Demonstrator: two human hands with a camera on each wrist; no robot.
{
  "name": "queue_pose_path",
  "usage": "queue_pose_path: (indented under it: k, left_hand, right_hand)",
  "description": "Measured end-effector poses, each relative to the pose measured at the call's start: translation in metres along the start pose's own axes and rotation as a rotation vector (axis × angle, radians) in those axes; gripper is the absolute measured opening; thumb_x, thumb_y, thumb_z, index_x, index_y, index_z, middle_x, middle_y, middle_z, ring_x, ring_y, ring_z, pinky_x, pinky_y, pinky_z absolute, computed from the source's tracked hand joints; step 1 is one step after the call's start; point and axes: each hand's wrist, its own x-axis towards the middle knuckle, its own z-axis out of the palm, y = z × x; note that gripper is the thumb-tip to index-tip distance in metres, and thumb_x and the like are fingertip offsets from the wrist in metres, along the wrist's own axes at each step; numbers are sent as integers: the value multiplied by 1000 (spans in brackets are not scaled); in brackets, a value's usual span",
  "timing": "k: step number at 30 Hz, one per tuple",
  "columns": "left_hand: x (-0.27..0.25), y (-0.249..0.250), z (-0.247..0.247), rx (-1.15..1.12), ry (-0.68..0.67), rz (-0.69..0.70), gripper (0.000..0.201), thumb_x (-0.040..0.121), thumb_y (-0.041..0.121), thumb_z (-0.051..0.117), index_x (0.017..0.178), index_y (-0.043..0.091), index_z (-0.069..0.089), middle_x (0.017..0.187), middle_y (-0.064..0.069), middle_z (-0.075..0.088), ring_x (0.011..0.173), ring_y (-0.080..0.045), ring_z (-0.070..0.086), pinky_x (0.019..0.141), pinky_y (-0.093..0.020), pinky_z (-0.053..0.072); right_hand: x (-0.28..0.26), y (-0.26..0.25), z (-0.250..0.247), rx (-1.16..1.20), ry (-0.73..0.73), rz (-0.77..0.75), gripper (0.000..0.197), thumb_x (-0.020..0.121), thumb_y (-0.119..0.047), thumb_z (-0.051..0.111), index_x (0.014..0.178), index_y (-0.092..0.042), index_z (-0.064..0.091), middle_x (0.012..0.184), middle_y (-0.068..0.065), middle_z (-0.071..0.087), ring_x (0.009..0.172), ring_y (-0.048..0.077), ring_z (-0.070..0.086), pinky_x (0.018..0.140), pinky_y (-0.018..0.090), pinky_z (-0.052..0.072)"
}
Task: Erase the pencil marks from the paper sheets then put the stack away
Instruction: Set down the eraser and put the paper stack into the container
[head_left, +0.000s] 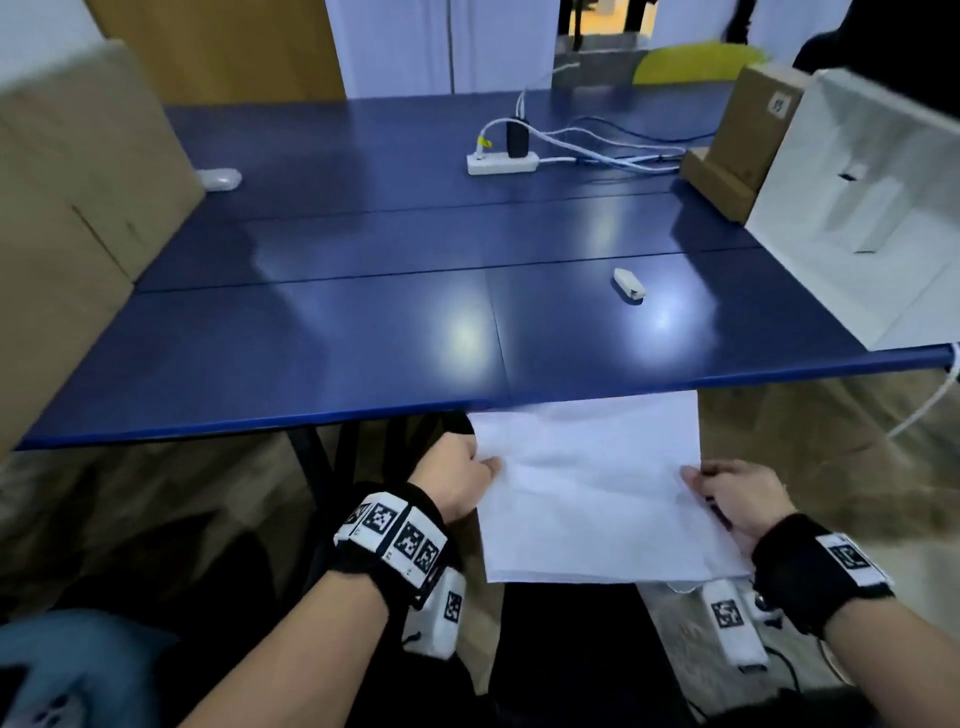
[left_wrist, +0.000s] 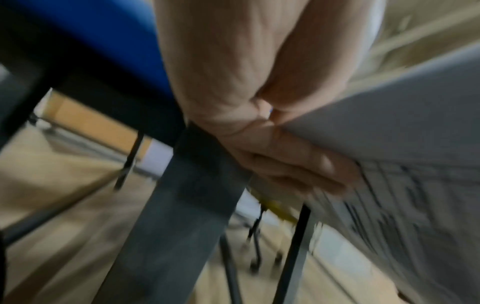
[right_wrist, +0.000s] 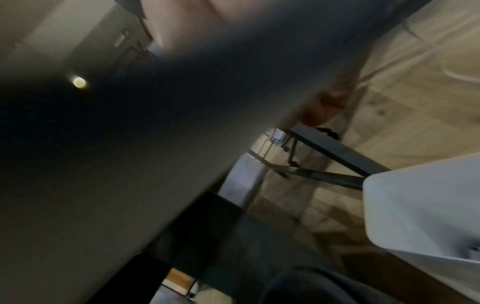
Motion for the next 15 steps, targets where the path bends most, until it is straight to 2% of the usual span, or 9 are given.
queue_pose_path:
  k: [2,3,4,5,7,10,13,15]
  left_hand:
    - [-26,8,-16,28,2,50,29,86,34,64,87,7,72,87,-5,75,77,-16,70,74,-29,57]
    - [-37,10,-24,34,-9,76,22,91,28,63,85,9,73,83,0,75,71,-9,68,66,-22,53]
    - [-48,12,-30,32,-23,101,20,94,24,61,82,12,73,78,5,74,67,-4,66,61,-19,50]
    - [-59,15,-38,26,-32,124,21,95,22,61,81,14,74,76,8,74,67,-3,67,62,-20,50]
    - [-69,21,-58,11,-28,161,20,95,22,62,83,14,75,79,7,76,75,-10,71,71,-28,53]
    - [-55,37,-96,2,62,172,13,93,17,65,88,12,75,82,5,76,74,-12,69,74,-29,52]
    - [-38,54,-136,-68,97,184,10,92,15,68,94,12,77,89,1,77,86,-19,73,88,-37,55]
    - [-30,63,-158,-114,107,168,10,93,15,67,95,11,76,91,0,77,88,-20,73,86,-35,56]
  right_hand:
    - [-21,-12,-4,24,-27,-47,13,86,2,71,93,13,68,82,21,67,75,24,53,71,33,44]
    - [-33,-21,-6,31,-46,-78,12,86,3,71,91,13,69,83,22,67,75,26,54,71,33,45]
    - [-43,-28,-8,44,-68,-101,9,86,3,71,89,12,70,81,21,67,74,26,55,69,33,45]
    - [-53,-38,-9,48,-86,-136,7,85,3,72,86,10,71,77,20,67,70,25,56,66,31,46]
    - [-71,-65,-6,0,-123,-237,6,83,2,74,78,6,72,66,13,65,58,19,54,56,25,44]
    - [-85,-113,8,-124,-126,-414,16,81,0,77,68,4,67,63,7,58,55,15,48,50,20,39]
    - [-84,-164,20,-48,-115,-442,19,82,-2,76,65,-5,68,56,3,62,41,9,51,39,15,40]
    - [-77,-195,32,-31,-142,-464,18,82,-5,77,67,-7,69,54,0,62,37,2,49,39,13,40]
